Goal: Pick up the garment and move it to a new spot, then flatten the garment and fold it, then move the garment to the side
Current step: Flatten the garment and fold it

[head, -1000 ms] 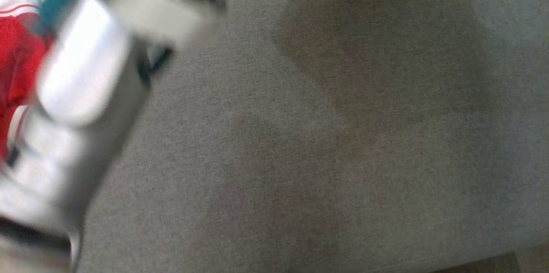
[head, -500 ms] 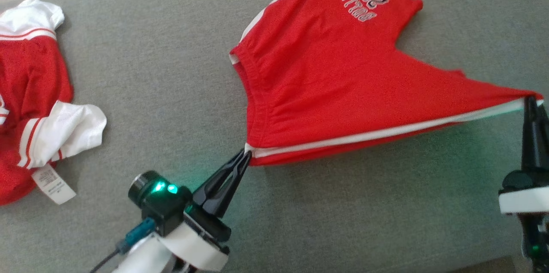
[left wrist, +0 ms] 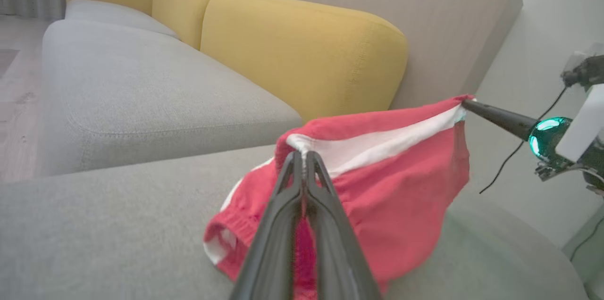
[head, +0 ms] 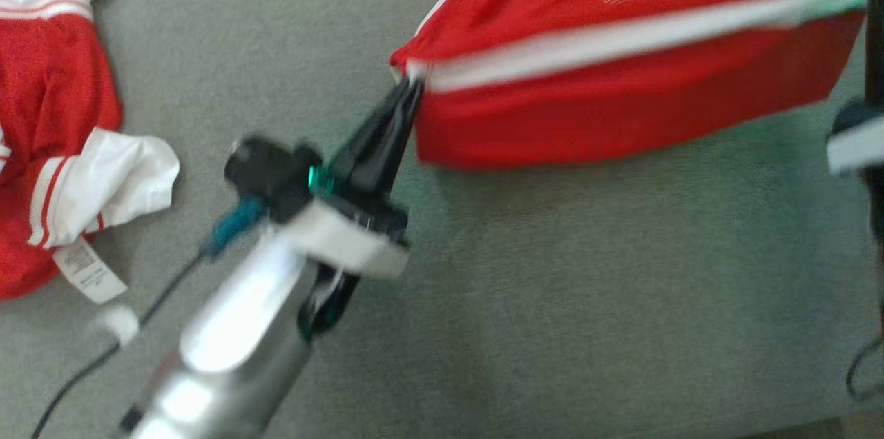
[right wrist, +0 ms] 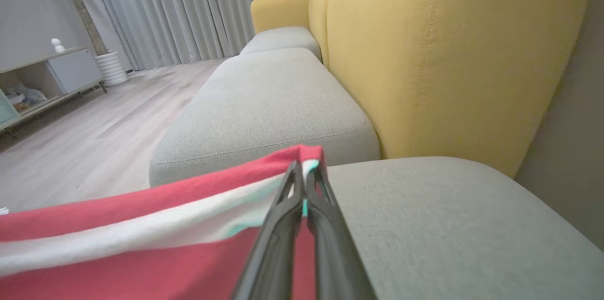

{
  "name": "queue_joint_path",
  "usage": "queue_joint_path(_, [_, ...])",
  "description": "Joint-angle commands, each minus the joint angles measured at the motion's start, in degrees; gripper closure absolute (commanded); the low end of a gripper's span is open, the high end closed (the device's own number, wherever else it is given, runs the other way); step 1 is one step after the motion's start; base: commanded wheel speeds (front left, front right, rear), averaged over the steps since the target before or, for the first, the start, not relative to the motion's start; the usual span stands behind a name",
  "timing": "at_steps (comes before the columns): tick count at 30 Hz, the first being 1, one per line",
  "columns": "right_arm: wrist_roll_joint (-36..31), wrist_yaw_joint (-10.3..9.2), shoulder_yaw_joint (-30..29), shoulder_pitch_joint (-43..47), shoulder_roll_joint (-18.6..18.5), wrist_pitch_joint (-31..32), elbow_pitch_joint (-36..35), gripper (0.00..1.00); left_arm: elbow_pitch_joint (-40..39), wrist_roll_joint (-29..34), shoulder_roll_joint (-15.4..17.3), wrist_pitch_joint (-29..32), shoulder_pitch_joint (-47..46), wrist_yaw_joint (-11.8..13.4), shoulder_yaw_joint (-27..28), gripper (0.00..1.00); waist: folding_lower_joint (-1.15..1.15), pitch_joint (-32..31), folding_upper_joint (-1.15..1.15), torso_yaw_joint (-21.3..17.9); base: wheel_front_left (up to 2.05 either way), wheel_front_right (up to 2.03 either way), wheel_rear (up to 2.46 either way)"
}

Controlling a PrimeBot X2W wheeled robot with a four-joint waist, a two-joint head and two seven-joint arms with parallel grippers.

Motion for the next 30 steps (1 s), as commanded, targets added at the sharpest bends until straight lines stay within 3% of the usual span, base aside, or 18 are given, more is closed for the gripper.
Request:
queue_joint_path(1, [0.1, -0.04, 2.06, -3.7, -1.97, 0.66, 0.81, 1.0, 0.3, -0.46, -0.45, 0.15, -3.55, 0.26, 2.82, 1.0, -0.01, 2.63, 0.0, 1.98, 0.0, 0.0, 0.0])
queue_joint_path(9, [-0.58, -0.04, 8.03, -21.23, -4.44, 1.14, 17.24, 1.0, 11.62, 0.3, -5.45, 3.31, -16.75, 1.26, 2.92, 1.0, -0.01, 8.51, 0.0, 5.14, 0.0, 0.0, 0.0])
queue_joint_path(18, [0.48, -0.04, 14.09, -32.99, -4.25, -2.32, 31.64, 1.0, 18.87, 1.55, -7.72, 1.95, -23.09, 2.92, 2.43, 1.0, -0.01, 12.1, 0.0, 6.9, 0.0, 0.0, 0.0])
queue_joint_path(19, [0.86, -0.04, 15.24, -33.76, -4.08, -2.78, 32.93, 0.85, 19.45, 1.35, -7.93, 1.48, -23.17, 2.79, 2.37, 0.84, -0.01, 12.21, 0.0, 7.04, 0.0, 0.0, 0.0])
queue_joint_path(20, [1.61, -0.04, 16.21, -34.33, -3.91, -3.33, 34.06, 0.25, 20.01, 1.18, -8.11, 1.11, -23.15, 2.69, 2.26, 0.1, -0.01, 12.25, 0.0, 7.18, 0.0, 0.0, 0.0])
queue_joint_path(21, [2.3, -0.04, 16.79, -34.8, -3.92, -4.07, 35.16, 0.0, 20.45, 1.23, -8.25, 0.65, -23.13, 2.77, 2.12, 0.0, -0.01, 12.22, 0.0, 7.3, 0.0, 0.0, 0.0])
queue_joint_path(26, [6.06, -0.04, 20.43, -34.73, -4.95, -7.45, 38.74, 0.0, 20.22, 2.36, -8.61, -2.2, -21.4, 4.0, 1.86, 0.0, -0.01, 11.01, 0.0, 7.51, 0.0, 0.0, 0.0])
queue_joint_path(30, [8.83, -0.04, 22.8, -33.14, -6.54, -7.59, 40.76, 0.0, 15.46, 5.47, -7.23, -3.34, -16.84, 7.41, 3.51, 0.0, -0.01, 9.42, 0.0, 7.14, 0.0, 0.0, 0.0])
